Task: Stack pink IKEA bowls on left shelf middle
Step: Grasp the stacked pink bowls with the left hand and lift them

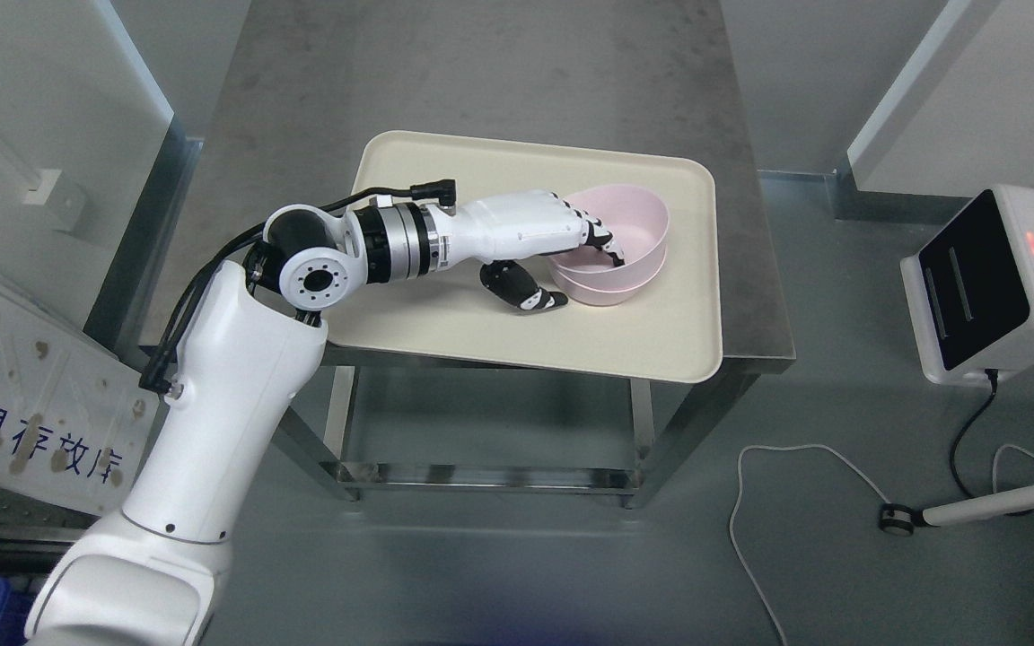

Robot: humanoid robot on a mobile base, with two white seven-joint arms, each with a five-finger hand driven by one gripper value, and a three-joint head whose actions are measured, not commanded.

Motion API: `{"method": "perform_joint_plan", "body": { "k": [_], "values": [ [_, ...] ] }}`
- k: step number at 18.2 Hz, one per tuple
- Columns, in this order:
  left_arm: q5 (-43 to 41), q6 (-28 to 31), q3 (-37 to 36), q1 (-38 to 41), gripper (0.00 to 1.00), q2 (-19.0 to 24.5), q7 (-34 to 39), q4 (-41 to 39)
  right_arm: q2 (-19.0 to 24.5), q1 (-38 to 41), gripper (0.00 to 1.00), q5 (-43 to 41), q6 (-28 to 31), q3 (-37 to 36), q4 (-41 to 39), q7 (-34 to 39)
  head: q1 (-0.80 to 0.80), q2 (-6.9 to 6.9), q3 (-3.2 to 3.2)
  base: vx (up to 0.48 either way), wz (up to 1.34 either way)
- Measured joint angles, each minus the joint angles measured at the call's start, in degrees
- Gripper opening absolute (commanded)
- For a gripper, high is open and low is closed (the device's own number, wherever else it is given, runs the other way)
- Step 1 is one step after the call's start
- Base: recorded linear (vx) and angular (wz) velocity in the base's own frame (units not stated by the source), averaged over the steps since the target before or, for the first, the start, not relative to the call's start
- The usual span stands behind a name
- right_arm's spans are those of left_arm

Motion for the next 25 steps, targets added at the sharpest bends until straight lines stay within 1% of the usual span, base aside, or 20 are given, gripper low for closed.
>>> {"method": "perform_joint_plan", "body": {
  "k": [2,3,4,5,7,11,18,21,25],
  "values": [
    [-0.44,0.00,0.29,-0.25,0.23,-0.19,-0.22,0.23,0.00,0.00,1.00,0.00,0.00,0.00,0.00,0.11,0.00,0.00,0.00,0.000,0.00],
    [-0.65,-0.06,0.53,-0.36,0.11,-0.38,-0.29,0.40,0.00,0.00,1.00,0.00,0.00,0.00,0.00,0.20,0.00,0.00,0.00,0.000,0.00],
    [-0.83,-0.47,0.85,-0.46,0.04,-0.65,-0.31,0.63,0.00,0.00,1.00,0.00,0.00,0.00,0.00,0.23,0.00,0.00,0.00,0.000,0.00],
    [-0.95,-1.00,1.25,-0.52,0.01,-0.91,-0.36,0.89,0.00,0.00,1.00,0.00,0.00,0.00,0.00,0.24,0.00,0.00,0.00,0.000,0.00],
    [-1.06,-2.53,2.21,-0.64,0.01,-1.73,-0.43,1.38,0.00,0.00,1.00,0.00,0.00,0.00,0.00,0.25,0.00,0.00,0.00,0.000,0.00],
    [-0.44,-3.53,4.62,-1.07,0.01,-2.89,-0.48,2.07,0.00,0.00,1.00,0.00,0.00,0.00,0.00,0.28,0.00,0.00,0.00,0.000,0.00],
    [3.97,-5.36,9.38,-1.80,0.01,-4.17,-0.41,2.81,0.00,0.00,1.00,0.00,0.00,0.00,0.00,0.30,0.00,0.00,0.00,0.000,0.00],
    [7.69,-7.49,11.84,-1.81,0.01,-4.48,-0.40,2.87,0.00,0.00,1.00,0.00,0.00,0.00,0.00,0.37,0.00,0.00,0.00,0.000,0.00],
    [11.56,-12.24,14.94,-1.44,0.01,-4.81,-1.01,2.82,0.00,0.00,1.00,0.00,0.00,0.00,0.00,0.40,0.00,0.00,0.00,-0.003,0.00]
  ]
}}
